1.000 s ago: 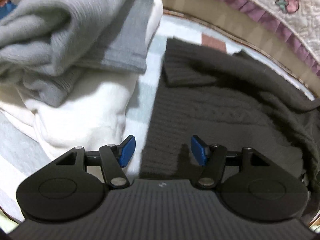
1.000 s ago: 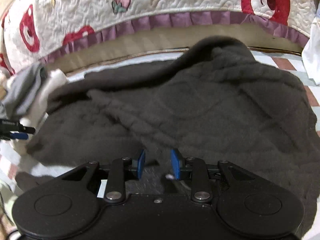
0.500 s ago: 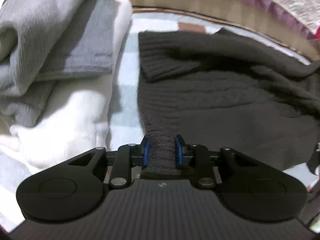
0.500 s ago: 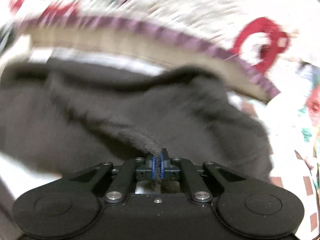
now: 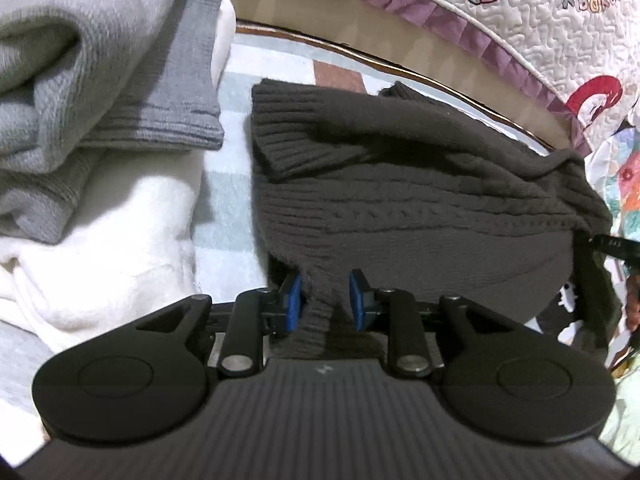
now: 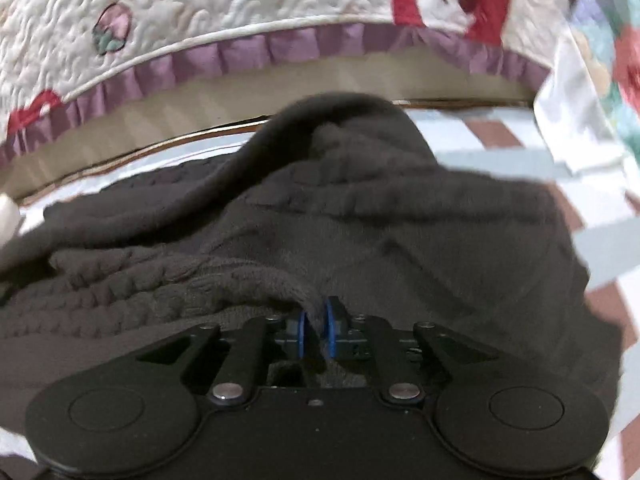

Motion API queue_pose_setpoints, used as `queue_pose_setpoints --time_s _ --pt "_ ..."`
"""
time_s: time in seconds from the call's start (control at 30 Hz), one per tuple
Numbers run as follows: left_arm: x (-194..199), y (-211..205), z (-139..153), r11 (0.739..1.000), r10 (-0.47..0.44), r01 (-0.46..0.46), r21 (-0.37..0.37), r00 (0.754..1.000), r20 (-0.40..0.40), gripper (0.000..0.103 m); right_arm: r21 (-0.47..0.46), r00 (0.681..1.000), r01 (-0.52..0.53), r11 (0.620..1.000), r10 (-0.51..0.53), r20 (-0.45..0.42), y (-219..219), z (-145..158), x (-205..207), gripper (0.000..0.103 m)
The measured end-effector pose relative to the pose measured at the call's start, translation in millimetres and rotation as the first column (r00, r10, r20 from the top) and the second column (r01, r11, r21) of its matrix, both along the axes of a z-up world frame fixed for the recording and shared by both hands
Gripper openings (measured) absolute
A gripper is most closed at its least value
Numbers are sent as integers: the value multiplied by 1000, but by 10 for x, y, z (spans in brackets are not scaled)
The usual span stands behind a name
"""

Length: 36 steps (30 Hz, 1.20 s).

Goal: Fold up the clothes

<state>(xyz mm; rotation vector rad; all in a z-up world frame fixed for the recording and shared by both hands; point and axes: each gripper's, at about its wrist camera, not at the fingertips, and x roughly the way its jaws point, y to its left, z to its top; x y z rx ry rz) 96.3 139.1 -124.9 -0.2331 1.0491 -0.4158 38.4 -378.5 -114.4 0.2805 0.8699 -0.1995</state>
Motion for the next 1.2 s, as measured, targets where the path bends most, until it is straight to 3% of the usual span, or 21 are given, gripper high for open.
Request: queue_pose_setpoints --time_s 0.07,0.23,0.3,0.33,0.4,0.47,0.53,0.57,0.63,0.67,0.7,0.77,0.87,0.97,1.03,1.07,1.1,1.2 --pt "-5 -41 -23 1000 -15 15 4 1000 -4 32 -4 1000 -2 1000 2 -6 5 -32 -13 20" --pt "-51 -210 -76 996 -69 69 57 998 -2 35 -1 1000 -10 1000 10 -3 11 -57 -79 21" --pt "-81 -284 -78 992 -91 88 95 996 24 25 18 1000 -22 1000 22 20 19 -45 -149 22" --pt "-100 -326 -72 987 -110 104 122 993 41 8 22 999 -32 999 31 31 25 -44 -186 24" --pt "-163 -388 4 972 -134 111 205 986 100 7 -5 998 -47 999 48 36 56 -56 -228 32" --pt "-304 -308 307 963 -122 59 264 965 230 6 -73 998 -57 996 59 27 88 -74 -210 37" --pt "-462 5 719 994 -33 -5 106 937 348 6 -146 997 -68 987 73 26 102 -65 -178 31" --pt "-532 149 845 999 15 -31 37 927 374 6 -157 994 -101 982 108 34 112 -30 -190 8" --pt "-694 330 942 997 65 -76 12 911 408 6 -252 967 -211 945 238 85 226 111 -353 7" --pt "-773 375 936 996 68 -89 32 908 413 6 -299 945 -269 916 311 103 293 178 -480 7" --pt "-837 399 891 994 67 -96 51 911 406 6 -288 934 -303 909 343 100 310 226 -607 7" --pt "-912 455 762 993 63 -94 68 931 358 6 -241 932 -328 913 354 72 289 195 -782 6" --pt "-921 491 585 991 55 -87 102 959 278 6 -267 928 -360 894 372 -6 329 4 -915 8" --pt "-948 429 545 986 32 -76 147 959 281 6 -291 910 -411 864 407 -77 413 -121 -938 21" --pt "-973 427 583 986 42 -89 143 952 302 6 -354 888 -454 817 448 -105 510 -147 -963 27" --pt "-985 441 624 987 55 -99 128 950 309 6 -383 876 -475 792 467 -120 552 -165 -965 21" --pt "-1003 456 676 987 66 -110 122 946 316 6 -395 868 -487 779 482 -120 569 -157 -969 9" --pt "-1064 498 838 984 90 -136 117 939 332 6 -270 892 -420 866 449 52 403 241 -1127 6"
